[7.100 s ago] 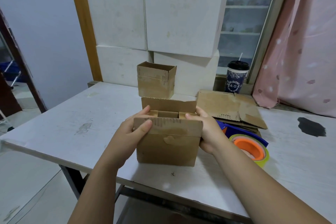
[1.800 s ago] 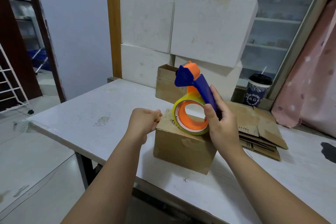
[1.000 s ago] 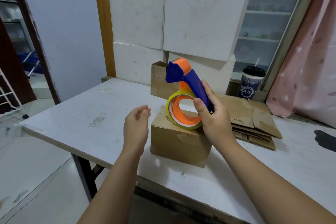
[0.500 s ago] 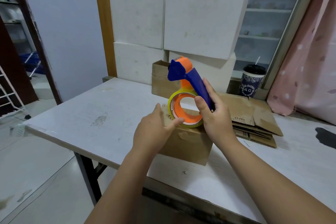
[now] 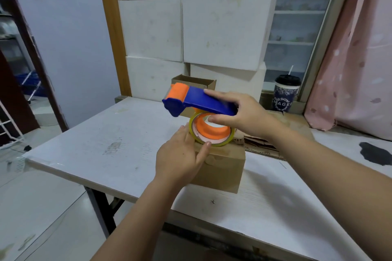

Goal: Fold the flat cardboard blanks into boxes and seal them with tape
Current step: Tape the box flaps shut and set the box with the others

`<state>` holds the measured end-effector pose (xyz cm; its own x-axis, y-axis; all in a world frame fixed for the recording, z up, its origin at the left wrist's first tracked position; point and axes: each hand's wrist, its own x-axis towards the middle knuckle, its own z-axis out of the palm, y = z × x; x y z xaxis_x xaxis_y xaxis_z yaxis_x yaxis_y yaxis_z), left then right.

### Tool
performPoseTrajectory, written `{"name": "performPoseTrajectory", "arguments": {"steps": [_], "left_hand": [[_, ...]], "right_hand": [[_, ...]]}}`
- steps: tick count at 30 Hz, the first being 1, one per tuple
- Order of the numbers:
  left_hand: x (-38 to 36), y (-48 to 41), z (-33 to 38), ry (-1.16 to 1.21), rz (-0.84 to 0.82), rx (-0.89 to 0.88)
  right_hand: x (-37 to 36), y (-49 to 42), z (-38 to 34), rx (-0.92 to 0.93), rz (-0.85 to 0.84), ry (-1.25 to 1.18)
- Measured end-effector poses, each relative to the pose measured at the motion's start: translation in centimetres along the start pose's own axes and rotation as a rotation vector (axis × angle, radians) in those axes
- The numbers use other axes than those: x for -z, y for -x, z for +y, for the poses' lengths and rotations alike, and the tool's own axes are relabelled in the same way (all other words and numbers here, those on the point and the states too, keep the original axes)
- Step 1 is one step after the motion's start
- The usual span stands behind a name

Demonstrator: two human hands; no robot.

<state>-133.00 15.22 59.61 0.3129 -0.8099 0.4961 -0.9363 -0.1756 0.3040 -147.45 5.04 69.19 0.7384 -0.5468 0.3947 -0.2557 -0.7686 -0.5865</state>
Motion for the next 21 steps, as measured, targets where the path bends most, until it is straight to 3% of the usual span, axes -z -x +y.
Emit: {"name": "performPoseTrajectory", "arguments": {"steps": [7,10,21], "left_hand": [[-0.1,-0.3,-0.1,-0.115,-0.055,-0.018],[-0.4,-0.4,0.1,-0.125,-0.054,-0.011],[-0.6,-0.4,0.2,-0.13,-0.065,0.002]], "right_hand": [[3.4,0.2,0.3,-0.039,-0.195,0.06],[3.9,0.9,0.9,-0.062,-0.197,0.055],[-0.6,4.7,3.3,-0.038,0.28,-0.544]]}}
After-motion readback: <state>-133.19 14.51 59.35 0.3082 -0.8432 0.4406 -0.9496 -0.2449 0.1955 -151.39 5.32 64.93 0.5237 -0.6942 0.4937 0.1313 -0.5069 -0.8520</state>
